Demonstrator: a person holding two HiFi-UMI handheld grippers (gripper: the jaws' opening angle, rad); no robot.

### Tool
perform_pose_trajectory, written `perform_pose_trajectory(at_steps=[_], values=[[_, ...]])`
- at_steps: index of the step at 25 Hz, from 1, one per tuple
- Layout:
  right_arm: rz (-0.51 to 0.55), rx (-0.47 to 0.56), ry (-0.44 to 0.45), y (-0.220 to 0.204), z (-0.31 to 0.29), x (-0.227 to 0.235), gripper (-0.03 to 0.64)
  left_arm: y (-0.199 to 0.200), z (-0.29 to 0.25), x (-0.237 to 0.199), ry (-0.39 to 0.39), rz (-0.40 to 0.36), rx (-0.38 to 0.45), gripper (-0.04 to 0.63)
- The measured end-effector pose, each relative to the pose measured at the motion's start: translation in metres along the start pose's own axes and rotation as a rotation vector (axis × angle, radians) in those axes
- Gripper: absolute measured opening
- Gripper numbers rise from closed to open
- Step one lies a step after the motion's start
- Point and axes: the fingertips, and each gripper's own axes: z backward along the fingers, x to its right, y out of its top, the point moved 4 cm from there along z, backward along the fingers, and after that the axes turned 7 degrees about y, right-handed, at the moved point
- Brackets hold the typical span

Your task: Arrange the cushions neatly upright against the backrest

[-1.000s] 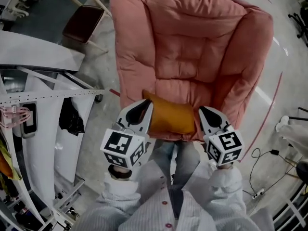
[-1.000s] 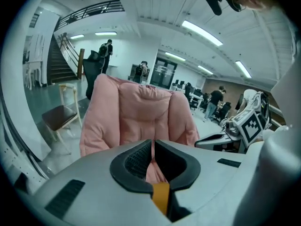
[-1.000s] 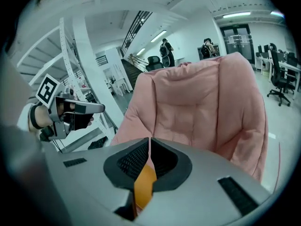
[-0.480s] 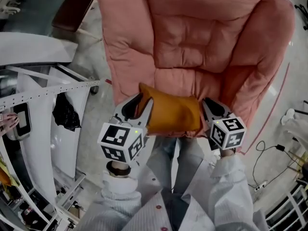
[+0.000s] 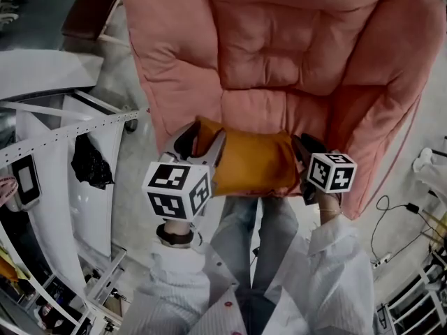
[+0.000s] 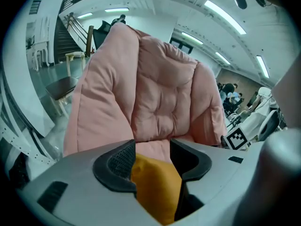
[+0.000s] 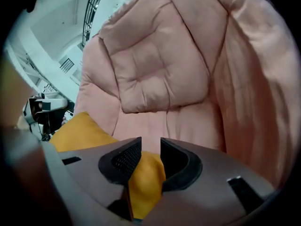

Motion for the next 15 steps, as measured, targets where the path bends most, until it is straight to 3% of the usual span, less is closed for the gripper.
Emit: perform_pose_trajectory(at_steps=[6,11,15], values=[[-0.214,-0.073,0.002,-0.033,-0.031,0.033,0.106,-0.017,-0.014,-0.002,0.012,0.023,-0.062,0.256],[-0.346,-0.152,0.005,-0.063,-0.045,0.045,0.180,-0.032,-0.016,-0.005,0.012,0.036,-0.110,0.264],[-0.385,-0.160,0.024,-0.066,-0.049,0.049,0.189,-0.033,-0.022,-0.005,0.004,0.057,-0.134,0.265]])
